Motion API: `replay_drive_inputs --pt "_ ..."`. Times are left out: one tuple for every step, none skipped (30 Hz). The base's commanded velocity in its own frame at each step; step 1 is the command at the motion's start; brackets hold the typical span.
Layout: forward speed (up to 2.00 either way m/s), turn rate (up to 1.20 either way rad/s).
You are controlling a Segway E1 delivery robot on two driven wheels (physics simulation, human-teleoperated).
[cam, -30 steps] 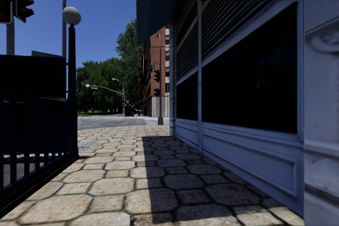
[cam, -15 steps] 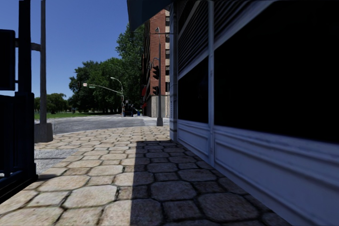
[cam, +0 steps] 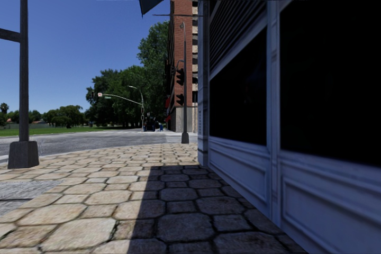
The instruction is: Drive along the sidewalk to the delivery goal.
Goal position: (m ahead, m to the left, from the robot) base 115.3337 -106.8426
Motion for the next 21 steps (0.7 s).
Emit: replay_drive_inputs --pt "2.00 0.36" --pt "2.00 0.36" --pt "2.00 0.36" --pt "2.00 0.36" --pt "2.00 0.36" --pt "2.00 0.36" --pt "2.00 0.36" --pt "2.00 0.36" --pt "2.00 0.36" --pt "2.00 0.36" --pt "2.00 0.36" --pt "2.00 0.36" --pt "2.00 0.36" --pt "2.00 0.36" --pt "2.00 0.36" --pt "2.00 0.36" --pt "2.00 0.36" --pt "2.00 0.36" --pt "2.00 0.36" --pt "2.00 0.34" --pt "2.00 0.16"
